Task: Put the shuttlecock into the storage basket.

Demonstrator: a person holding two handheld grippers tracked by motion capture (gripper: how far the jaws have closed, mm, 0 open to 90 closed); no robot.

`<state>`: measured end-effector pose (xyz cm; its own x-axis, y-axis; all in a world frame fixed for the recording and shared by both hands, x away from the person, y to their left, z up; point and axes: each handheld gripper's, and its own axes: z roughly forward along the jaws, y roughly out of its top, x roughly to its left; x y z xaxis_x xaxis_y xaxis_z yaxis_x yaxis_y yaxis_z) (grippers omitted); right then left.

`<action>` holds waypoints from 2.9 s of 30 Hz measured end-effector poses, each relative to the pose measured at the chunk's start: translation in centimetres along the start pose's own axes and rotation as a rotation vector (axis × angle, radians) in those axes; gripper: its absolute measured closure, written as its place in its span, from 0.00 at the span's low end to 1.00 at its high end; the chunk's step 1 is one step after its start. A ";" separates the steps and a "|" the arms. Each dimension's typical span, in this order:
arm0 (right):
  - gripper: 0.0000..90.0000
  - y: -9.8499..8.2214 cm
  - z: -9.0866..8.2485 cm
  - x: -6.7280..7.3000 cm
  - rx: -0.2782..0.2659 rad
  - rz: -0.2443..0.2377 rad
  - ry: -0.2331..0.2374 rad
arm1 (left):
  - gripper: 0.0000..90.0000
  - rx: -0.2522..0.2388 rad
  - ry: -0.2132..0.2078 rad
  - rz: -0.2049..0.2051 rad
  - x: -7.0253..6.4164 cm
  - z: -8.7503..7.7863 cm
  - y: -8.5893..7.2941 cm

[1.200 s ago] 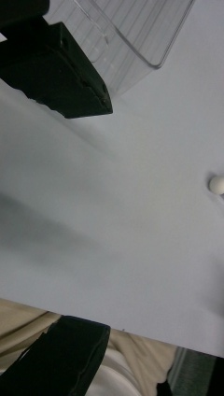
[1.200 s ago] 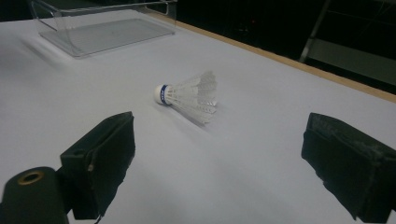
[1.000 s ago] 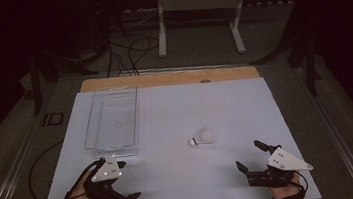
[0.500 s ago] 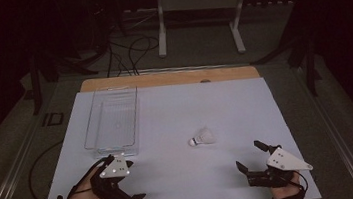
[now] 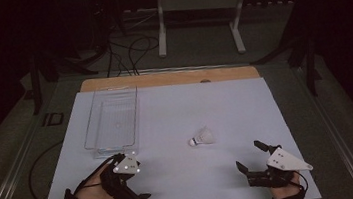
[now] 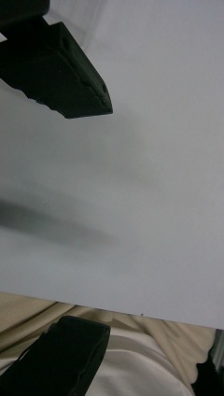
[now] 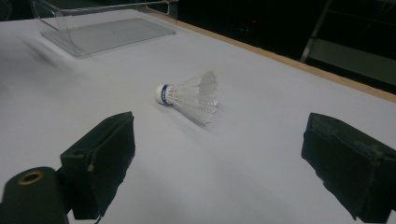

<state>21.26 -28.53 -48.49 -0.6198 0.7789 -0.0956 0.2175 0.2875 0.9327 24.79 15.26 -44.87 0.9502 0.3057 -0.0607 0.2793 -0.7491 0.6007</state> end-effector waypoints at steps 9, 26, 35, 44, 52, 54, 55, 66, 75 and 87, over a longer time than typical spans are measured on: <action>0.11 0.0 0.0 0.0 -0.002 -0.001 -0.001 | 0.00 0.023 -0.031 0.016 0.4 0.2 1.5; 0.11 0.0 0.0 0.0 0.001 -0.005 0.001 | 0.00 0.060 -0.086 0.088 0.3 1.3 4.4; 0.11 0.0 0.1 0.1 0.001 -0.006 0.002 | 0.00 0.081 -0.102 0.112 0.1 2.1 5.7; 0.11 0.0 0.1 0.1 0.004 -0.002 0.004 | 0.00 0.086 -0.114 0.139 0.3 2.7 7.3; 0.11 0.0 0.1 0.1 0.002 -0.005 0.005 | 0.00 0.074 -0.131 0.162 0.6 3.3 8.5; 0.11 0.0 0.1 0.1 0.001 -0.003 0.004 | 0.00 0.068 -0.134 0.161 0.7 3.5 8.7; 0.11 0.0 0.1 0.1 0.002 -0.002 0.005 | 0.00 0.065 -0.135 0.163 0.8 3.5 8.9; 0.11 -0.1 0.2 0.1 0.006 -0.005 0.012 | 0.00 0.060 -0.139 0.165 1.8 4.7 10.3; 0.11 -0.1 0.3 0.2 0.011 -0.012 0.015 | 0.00 0.059 -0.139 0.149 2.4 5.8 11.4; 0.11 -0.1 0.2 0.2 0.009 -0.011 0.016 | 0.00 0.032 -0.120 0.140 3.6 6.3 12.7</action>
<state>21.32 -28.27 -48.65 -0.6343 0.7665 -0.1005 0.2170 0.3013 0.9285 32.66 3.16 -42.50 0.9892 0.1261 -0.0744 0.1457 -0.7981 0.5847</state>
